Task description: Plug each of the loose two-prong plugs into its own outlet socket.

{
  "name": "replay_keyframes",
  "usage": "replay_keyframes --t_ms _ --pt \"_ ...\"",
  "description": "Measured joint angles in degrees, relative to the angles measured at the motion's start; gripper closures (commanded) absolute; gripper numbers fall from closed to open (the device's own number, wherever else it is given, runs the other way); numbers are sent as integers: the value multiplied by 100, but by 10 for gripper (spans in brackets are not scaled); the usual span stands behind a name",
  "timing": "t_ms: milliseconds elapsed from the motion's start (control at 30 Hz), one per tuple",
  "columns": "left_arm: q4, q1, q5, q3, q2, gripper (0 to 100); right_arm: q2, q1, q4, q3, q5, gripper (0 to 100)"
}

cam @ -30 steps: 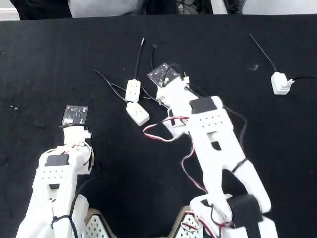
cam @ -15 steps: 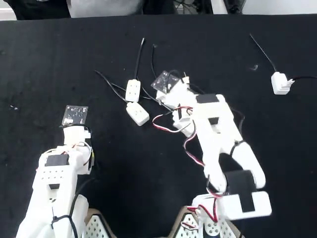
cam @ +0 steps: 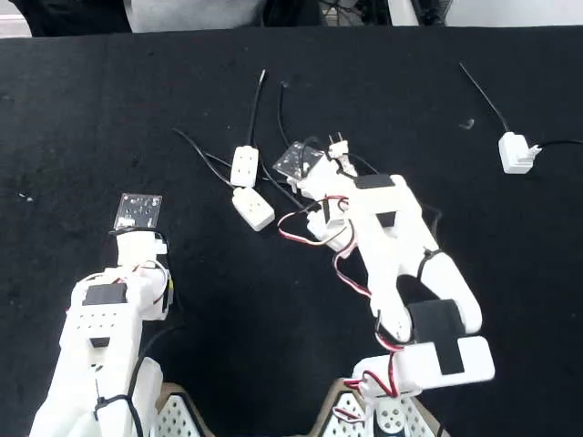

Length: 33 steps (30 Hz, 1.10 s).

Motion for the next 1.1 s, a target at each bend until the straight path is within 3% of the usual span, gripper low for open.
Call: replay_keyframes --t_ms 333,567,767,900,1100 --pt "0 0 0 0 0 884 -2998 -176 1389 396 -158 988" --pt "0 0 0 0 0 884 -5319 -888 1530 1943 -167 988" --pt "0 -211 0 0 0 884 -5582 -1723 1099 3349 -167 988" --pt "0 -211 0 0 0 884 -5582 -2356 1029 3499 -167 988" --pt "0 -211 0 0 0 884 -5029 -2734 853 3534 -176 988"
